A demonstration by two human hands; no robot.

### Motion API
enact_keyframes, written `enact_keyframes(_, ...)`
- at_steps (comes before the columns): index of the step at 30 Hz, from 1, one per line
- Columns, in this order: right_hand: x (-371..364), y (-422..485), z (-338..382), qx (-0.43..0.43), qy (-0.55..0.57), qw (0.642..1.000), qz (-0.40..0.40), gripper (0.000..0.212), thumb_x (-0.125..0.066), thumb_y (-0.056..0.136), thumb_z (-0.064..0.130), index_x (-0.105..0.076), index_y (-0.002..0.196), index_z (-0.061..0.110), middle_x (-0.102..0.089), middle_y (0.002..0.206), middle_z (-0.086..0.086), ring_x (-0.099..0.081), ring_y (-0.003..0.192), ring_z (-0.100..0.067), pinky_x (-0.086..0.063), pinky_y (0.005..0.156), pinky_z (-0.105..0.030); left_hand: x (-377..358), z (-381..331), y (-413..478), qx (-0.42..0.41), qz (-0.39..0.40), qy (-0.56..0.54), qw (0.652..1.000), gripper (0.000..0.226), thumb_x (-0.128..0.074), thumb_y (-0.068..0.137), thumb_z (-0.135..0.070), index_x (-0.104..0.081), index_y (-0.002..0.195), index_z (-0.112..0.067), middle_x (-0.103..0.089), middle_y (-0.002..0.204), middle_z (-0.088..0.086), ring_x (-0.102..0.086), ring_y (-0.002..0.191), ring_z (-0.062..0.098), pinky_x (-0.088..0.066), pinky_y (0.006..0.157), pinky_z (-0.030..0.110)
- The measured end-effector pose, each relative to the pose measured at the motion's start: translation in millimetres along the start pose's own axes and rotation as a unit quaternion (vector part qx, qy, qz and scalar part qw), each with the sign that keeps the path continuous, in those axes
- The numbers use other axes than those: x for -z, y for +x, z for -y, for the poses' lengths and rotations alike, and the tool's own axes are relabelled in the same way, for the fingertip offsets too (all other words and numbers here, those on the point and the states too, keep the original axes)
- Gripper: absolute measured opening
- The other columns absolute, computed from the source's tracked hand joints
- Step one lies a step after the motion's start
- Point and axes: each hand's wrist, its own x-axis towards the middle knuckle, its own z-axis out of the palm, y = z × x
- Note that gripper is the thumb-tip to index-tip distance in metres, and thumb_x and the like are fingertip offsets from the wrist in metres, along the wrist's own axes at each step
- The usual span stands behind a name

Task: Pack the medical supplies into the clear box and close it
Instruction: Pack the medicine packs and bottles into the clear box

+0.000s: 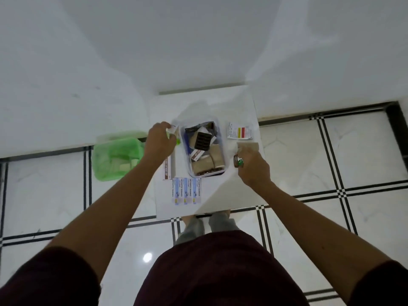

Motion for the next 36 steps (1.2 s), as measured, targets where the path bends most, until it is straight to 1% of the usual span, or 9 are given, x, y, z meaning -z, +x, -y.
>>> enact_keyframes(5, -15, 8, -24, 0.081, -0.141, 0.986, 0.043, 0.03, -0.063, 0.08, 0.004, -0.059, 0.109, 0.008, -0.064, 0.1, -0.012, -0.06, 0.087, -0.03, -0.051, 0.065, -0.035, -14, 5, 34, 0.021, 0.032, 0.027, 0.999, 0.04, -0.059, 0.082, -0.009, -0.053, 0.121, -0.002, -0.056, 0.119, 0.024, -0.053, 0.108, 0.038, -0.044, 0.09, 0.042)
enact_keyframes(10, -29, 14, -35, 0.08, -0.189, 0.977, 0.053, 0.046, -0.068, 0.081, 0.012, -0.055, 0.124, 0.007, -0.067, 0.105, -0.012, -0.065, 0.085, -0.028, -0.054, 0.064, -0.033, -27, 12, 46, 0.026, 0.062, 0.029, 0.997, 0.041, -0.064, 0.081, -0.014, -0.053, 0.117, 0.002, -0.06, 0.109, 0.025, -0.057, 0.097, 0.041, -0.045, 0.08, 0.038)
enact_keyframes(15, -34, 10, -34, 0.107, -0.182, 0.977, 0.035, 0.03, -0.083, 0.064, 0.006, -0.066, 0.088, 0.003, -0.069, 0.076, -0.015, -0.066, 0.063, -0.029, -0.052, 0.047, -0.03, -31, 14, 46, 0.055, 0.079, 0.008, 0.995, 0.052, -0.07, 0.076, -0.014, -0.048, 0.12, 0.003, -0.063, 0.105, 0.022, -0.059, 0.093, 0.038, -0.043, 0.072, 0.035)
enact_keyframes(20, -33, 6, -36, 0.098, -0.212, 0.97, 0.074, 0.046, -0.085, 0.065, 0.014, -0.065, 0.105, 0.001, -0.07, 0.097, -0.018, -0.068, 0.085, -0.035, -0.058, 0.063, -0.041, -29, 19, 48, 0.085, 0.079, -0.007, 0.993, 0.06, -0.077, 0.07, -0.018, -0.048, 0.118, 0.005, -0.061, 0.103, 0.02, -0.052, 0.082, 0.028, -0.044, 0.068, 0.036)
enact_keyframes(23, -34, 6, -38, 0.08, -0.21, 0.97, 0.094, 0.046, -0.076, 0.078, 0.019, -0.059, 0.118, 0.005, -0.064, 0.113, -0.014, -0.062, 0.104, -0.031, -0.057, 0.079, -0.042, -22, 21, 48, 0.104, 0.053, -0.023, 0.993, 0.049, -0.077, 0.069, -0.024, -0.054, 0.105, 0.0, -0.055, 0.089, 0.011, -0.049, 0.076, 0.024, -0.035, 0.055, 0.028)
enact_keyframes(25, -33, 8, -39, 0.083, -0.208, 0.97, 0.089, 0.039, -0.072, 0.081, 0.019, -0.059, 0.116, 0.007, -0.063, 0.11, -0.011, -0.062, 0.1, -0.027, -0.057, 0.076, -0.038, -16, 21, 46, 0.103, 0.024, -0.041, 0.994, 0.04, -0.077, 0.067, -0.023, -0.056, 0.095, -0.002, -0.055, 0.082, 0.008, -0.049, 0.072, 0.024, -0.033, 0.048, 0.026)
enact_keyframes(29, -22, 8, -31, 0.101, -0.196, 0.973, 0.066, 0.03, -0.085, 0.063, 0.007, -0.065, 0.085, 0.004, -0.066, 0.077, -0.011, -0.062, 0.061, -0.025, -0.051, 0.047, -0.031, 2, 15, 42, 0.063, -0.011, -0.057, 0.996, 0.04, -0.076, 0.061, -0.027, -0.058, 0.089, -0.005, -0.063, 0.081, 0.014, -0.056, 0.07, 0.031, -0.047, 0.061, 0.038)
enact_keyframes(32, -4, 4, -19, 0.086, -0.143, 0.985, 0.029, 0.026, -0.083, 0.065, 0.006, -0.064, 0.083, 0.004, -0.066, 0.072, -0.011, -0.061, 0.057, -0.025, -0.047, 0.05, -0.026, 19, 2, 37, -0.008, -0.039, -0.065, 0.997, 0.047, -0.074, 0.059, -0.032, -0.059, 0.096, -0.008, -0.066, 0.087, 0.013, -0.058, 0.078, 0.031, -0.05, 0.072, 0.043)
enact_keyframes(36, 24, -11, 9, 0.099, -0.099, 0.99, -0.023, 0.033, -0.082, 0.067, 0.014, -0.064, 0.093, 0.007, -0.069, 0.078, -0.009, -0.065, 0.06, -0.025, -0.052, 0.054, -0.028, 28, -26, 31, -0.114, -0.016, -0.066, 0.991, 0.067, -0.081, 0.064, -0.024, -0.054, 0.123, -0.007, -0.063, 0.11, 0.012, -0.058, 0.095, 0.025, -0.045, 0.082, 0.032)
